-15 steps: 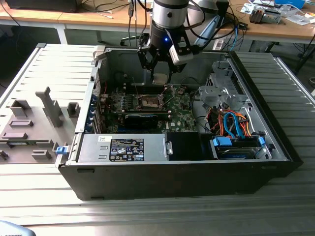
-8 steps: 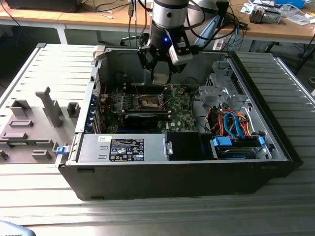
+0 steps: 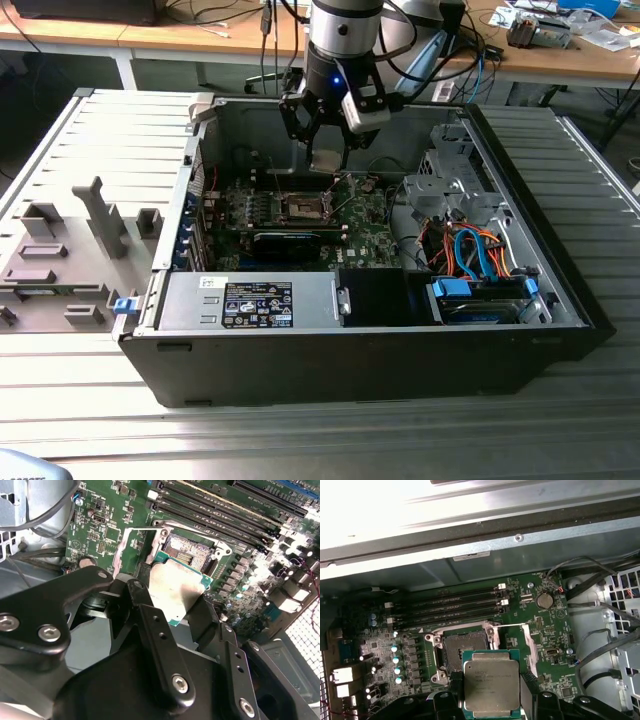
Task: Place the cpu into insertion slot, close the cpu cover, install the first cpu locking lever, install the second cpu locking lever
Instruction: 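Place the cpu into insertion slot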
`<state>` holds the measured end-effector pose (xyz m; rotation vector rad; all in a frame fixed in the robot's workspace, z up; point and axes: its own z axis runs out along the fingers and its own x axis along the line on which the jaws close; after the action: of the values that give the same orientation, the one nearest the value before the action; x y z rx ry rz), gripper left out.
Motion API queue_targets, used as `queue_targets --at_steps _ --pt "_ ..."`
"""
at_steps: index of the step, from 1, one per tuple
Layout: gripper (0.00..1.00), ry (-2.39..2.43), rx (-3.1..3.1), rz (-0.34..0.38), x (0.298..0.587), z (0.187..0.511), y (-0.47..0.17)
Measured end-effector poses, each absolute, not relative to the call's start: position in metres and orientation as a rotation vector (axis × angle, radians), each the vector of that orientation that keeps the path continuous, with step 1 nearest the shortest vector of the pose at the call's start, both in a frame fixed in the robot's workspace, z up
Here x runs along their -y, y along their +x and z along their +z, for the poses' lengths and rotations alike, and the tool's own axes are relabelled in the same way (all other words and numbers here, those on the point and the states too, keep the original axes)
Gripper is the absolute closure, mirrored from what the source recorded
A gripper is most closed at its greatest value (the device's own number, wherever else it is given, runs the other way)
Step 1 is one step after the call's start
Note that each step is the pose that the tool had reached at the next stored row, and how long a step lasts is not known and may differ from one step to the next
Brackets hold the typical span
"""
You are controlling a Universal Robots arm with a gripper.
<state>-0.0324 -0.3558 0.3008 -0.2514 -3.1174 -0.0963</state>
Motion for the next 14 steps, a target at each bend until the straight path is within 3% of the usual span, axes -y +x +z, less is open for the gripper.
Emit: queue_targets --at_steps 14 --pt "0.46 -0.309 3.114 -0.087 0.3558 0.3004 -0.0324"
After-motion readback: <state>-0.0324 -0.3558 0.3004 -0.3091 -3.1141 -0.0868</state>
